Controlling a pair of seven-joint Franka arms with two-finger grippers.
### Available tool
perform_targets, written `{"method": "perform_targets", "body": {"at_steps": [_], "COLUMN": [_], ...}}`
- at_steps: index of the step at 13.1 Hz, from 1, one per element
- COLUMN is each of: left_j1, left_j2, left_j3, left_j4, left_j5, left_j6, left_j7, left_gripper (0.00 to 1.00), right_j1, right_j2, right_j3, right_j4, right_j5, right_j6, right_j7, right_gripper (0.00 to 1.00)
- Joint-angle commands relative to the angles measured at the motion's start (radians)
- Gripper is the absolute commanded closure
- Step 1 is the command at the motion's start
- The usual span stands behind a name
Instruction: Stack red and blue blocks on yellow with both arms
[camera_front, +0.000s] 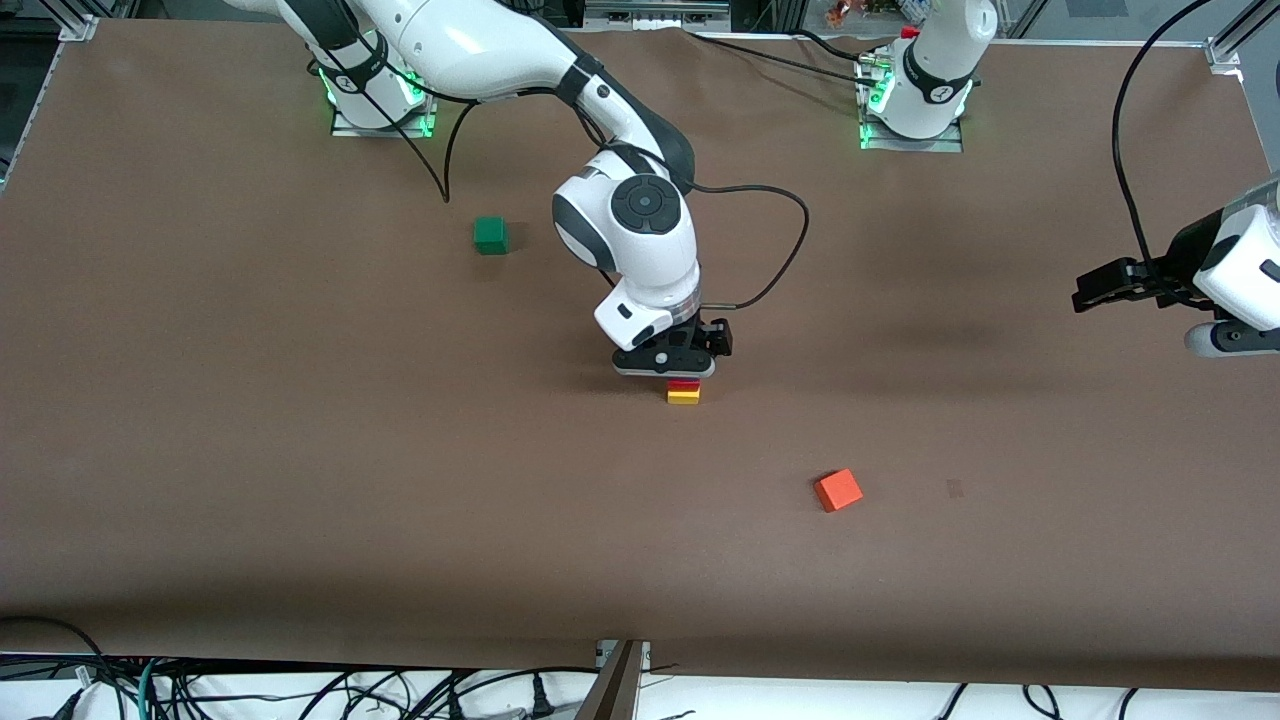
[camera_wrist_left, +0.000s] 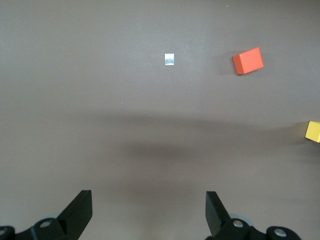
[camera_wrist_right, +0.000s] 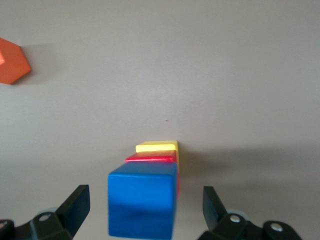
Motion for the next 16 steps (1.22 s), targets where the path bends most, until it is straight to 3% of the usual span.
{"method": "perform_targets", "body": {"at_steps": [1, 4, 7, 9, 13, 16], "left_j1": [0.001, 0.001, 0.001, 0.001, 0.002, 0.001], "left_j2": [0.003, 0.005, 0.005, 0.008, 0.006, 0.008], "left_j3": [0.004, 0.006, 0.004, 0.006, 0.006, 0.006], "left_j4": [0.016, 0.016, 0.016, 0.016, 0.016, 0.016], "left_j5": [-0.007, -0.007, -0.009, -0.009, -0.007, -0.01], "left_j6": [-0.002, -0.002, -0.002, -0.002, -0.002, -0.002], "left_j7": [0.018, 0.018, 0.018, 0.018, 0.018, 0.018], "left_gripper": [0.0, 0.0, 0.0, 0.0, 0.0, 0.0], "right_j1": [-0.031, -0.124, -0.202, -0.238, -0.32, -0.417], "right_j2": [-0.062, -0.16, -0.267, -0.333, -0.612, -0.746], "right_j3": [0.005, 0.009, 0.003, -0.007, -0.03, -0.029], "right_j4": [0.02, 0.01, 0.006, -0.011, -0.308, -0.413], "right_j5": [-0.007, 0.004, 0.102, 0.107, 0.151, 0.157], "right_j6": [-0.083, -0.176, -0.348, -0.451, -0.459, -0.518], "right_j7": [0.006, -0.009, -0.121, -0.176, -0.323, -0.451], "right_gripper": [0.0, 0.0, 0.0, 0.0, 0.0, 0.0]}}
